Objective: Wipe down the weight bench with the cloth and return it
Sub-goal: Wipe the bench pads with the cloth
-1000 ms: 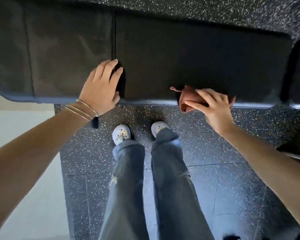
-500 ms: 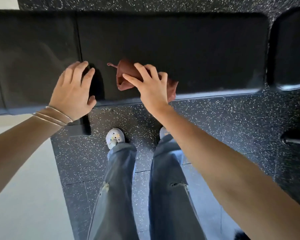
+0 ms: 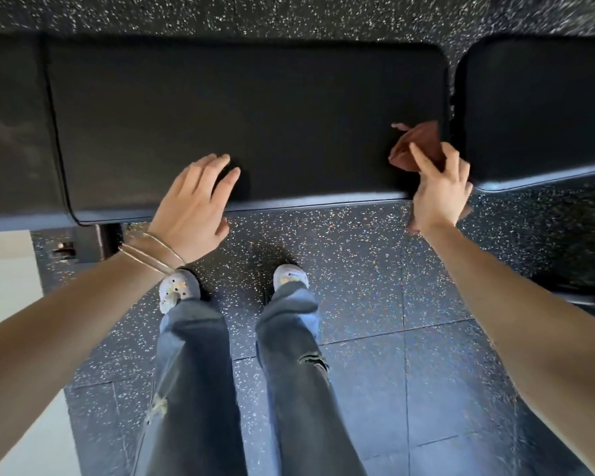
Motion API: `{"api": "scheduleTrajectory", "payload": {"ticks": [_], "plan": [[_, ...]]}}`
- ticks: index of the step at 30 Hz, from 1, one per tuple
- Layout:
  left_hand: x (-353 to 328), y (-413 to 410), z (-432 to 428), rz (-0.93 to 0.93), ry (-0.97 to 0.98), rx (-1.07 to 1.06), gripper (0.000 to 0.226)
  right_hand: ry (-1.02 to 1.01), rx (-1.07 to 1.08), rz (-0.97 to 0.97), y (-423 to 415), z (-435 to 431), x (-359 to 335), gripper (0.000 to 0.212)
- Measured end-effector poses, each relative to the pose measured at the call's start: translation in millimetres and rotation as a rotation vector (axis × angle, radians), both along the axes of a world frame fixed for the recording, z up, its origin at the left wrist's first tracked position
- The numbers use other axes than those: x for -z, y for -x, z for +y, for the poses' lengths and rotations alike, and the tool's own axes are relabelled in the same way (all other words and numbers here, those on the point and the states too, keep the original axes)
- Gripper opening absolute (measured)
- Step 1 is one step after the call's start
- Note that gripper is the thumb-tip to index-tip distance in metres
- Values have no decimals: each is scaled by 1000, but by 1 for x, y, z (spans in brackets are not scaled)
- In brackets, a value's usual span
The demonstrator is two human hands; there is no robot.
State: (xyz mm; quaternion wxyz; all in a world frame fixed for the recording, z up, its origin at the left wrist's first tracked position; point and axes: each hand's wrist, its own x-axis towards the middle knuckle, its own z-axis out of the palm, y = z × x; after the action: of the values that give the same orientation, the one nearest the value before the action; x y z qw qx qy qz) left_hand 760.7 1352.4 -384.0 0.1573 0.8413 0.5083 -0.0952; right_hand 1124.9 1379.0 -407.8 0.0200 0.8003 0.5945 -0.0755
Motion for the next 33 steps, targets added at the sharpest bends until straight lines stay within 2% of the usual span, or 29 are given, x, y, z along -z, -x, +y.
{"api": "scheduleTrajectory", "payload": {"ticks": [4, 7, 9, 11, 12, 15, 17, 22, 25, 29, 33], "plan": [[2, -35, 0, -4, 11, -29, 72, -20, 113, 12, 30, -6, 5, 62], [4, -70, 6, -18, 3, -14, 73, 37, -149, 109, 54, -36, 9, 69], [5, -90, 12, -18, -13, 7, 74, 45, -345, 149, 43, -40, 9, 74], [7, -104, 20, -14, -27, 18, 73, 46, -436, 142, 20, -27, 7, 75], [7, -108, 23, -11, -34, 20, 73, 42, -406, 122, 8, -17, 6, 73], [9, -112, 33, -3, -71, 13, 71, -5, -93, 102, -29, 20, 5, 65], [9, -111, 37, 0, -89, -1, 71, -31, 19, 101, -43, 37, 5, 59], [5, -101, 35, 6, -43, -51, 70, -72, 13, 145, -28, -5, 7, 60], [3, -92, 28, 10, -21, -44, 70, -42, -61, 154, -19, -34, 4, 64], [5, -69, 20, 47, -40, -28, 71, -47, -144, 146, -28, 9, 1, 59], [9, -30, 11, 125, -68, -82, 78, -80, -14, 155, -3, 53, 1, 54]]}}
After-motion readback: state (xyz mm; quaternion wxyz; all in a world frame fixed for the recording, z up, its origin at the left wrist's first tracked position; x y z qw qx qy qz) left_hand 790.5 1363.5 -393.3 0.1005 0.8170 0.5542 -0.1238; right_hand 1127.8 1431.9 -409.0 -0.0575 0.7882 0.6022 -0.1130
